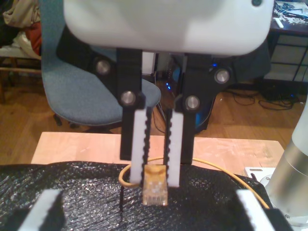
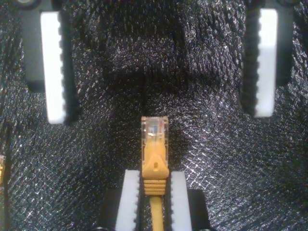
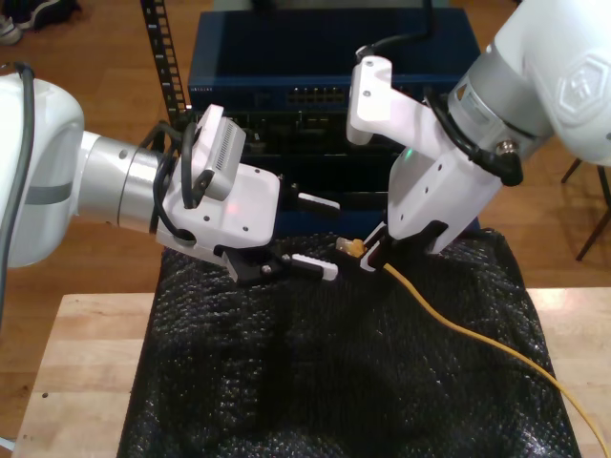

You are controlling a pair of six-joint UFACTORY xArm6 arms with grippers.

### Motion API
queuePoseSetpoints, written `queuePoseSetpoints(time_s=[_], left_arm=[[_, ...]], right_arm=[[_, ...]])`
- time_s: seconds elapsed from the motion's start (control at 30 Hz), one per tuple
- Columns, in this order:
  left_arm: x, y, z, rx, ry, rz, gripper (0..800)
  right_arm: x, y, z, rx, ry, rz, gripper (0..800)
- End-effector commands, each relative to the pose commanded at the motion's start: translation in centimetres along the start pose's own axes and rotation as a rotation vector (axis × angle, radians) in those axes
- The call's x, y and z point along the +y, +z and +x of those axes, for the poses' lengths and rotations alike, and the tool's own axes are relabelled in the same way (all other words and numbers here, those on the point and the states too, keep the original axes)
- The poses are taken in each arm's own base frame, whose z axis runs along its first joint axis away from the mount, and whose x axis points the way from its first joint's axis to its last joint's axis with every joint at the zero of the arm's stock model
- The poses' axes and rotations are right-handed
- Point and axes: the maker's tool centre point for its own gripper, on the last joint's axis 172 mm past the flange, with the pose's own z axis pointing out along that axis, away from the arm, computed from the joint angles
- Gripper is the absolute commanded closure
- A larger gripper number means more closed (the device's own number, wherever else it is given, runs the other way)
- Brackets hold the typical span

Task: Grab the cable and plug it in

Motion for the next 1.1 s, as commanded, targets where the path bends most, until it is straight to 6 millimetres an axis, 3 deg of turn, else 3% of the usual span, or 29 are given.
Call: queuePoseSetpoints(time_s=[0.63,1.1], left_arm=[[0.11,0.03,-0.15,-0.003,-0.001,-0.004,10],[0.25,0.16,-0.29,-0.002,-0.007,-0.008,314]], right_arm=[[0.21,-0.05,0.23,0.001,0.000,-0.001,794],[0.31,0.06,0.24,-0.001,0.001,0.002,794]])
